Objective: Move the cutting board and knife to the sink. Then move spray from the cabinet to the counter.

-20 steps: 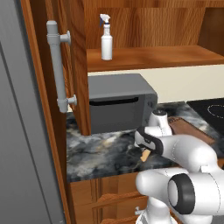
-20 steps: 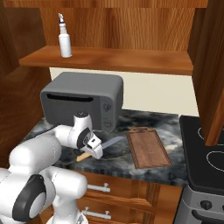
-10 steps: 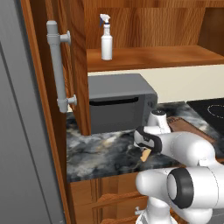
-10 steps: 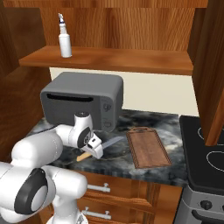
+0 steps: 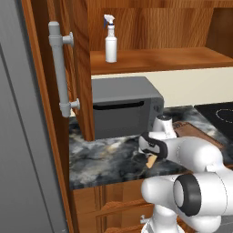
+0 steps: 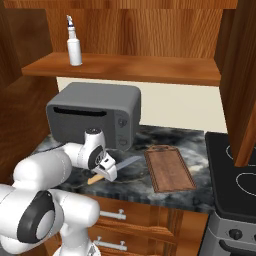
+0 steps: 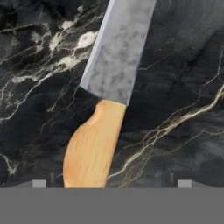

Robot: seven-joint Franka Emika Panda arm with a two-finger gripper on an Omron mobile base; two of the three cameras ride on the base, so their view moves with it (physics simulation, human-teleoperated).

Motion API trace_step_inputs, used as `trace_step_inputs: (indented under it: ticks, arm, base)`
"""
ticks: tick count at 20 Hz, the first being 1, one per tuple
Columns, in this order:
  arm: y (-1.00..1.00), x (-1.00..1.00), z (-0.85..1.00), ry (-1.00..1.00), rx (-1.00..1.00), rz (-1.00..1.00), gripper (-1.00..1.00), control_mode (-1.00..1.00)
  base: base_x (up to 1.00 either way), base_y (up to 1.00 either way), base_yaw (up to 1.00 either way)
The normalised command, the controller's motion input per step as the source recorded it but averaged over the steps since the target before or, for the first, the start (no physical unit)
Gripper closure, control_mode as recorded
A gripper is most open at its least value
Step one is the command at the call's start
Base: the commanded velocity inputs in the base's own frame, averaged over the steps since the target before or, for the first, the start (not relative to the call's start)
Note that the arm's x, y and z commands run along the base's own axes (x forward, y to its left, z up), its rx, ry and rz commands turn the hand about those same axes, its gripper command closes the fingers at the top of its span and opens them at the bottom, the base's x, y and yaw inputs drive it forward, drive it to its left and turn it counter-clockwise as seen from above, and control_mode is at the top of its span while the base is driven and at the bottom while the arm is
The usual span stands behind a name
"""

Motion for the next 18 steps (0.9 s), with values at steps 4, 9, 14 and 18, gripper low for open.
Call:
trace_step_inputs:
  ticks: [4,9,14,18]
  arm:
    - [0.10,0.09,-0.10,0.00,0.00,0.00,-1.00,-1.00]
    - [0.07,0.13,-0.08,0.00,0.00,0.00,-1.00,-1.00]
    - [0.04,0.17,-0.09,0.00,0.00,0.00,-1.00,-1.00]
    - [0.00,0.08,-0.07,0.00,0.00,0.00,-1.00,-1.00]
  base:
    - [0.00,0.00,0.00]
    - [0.00,0.00,0.00]
    - [0.00,0.00,0.00]
    - [0.00,0.00,0.00]
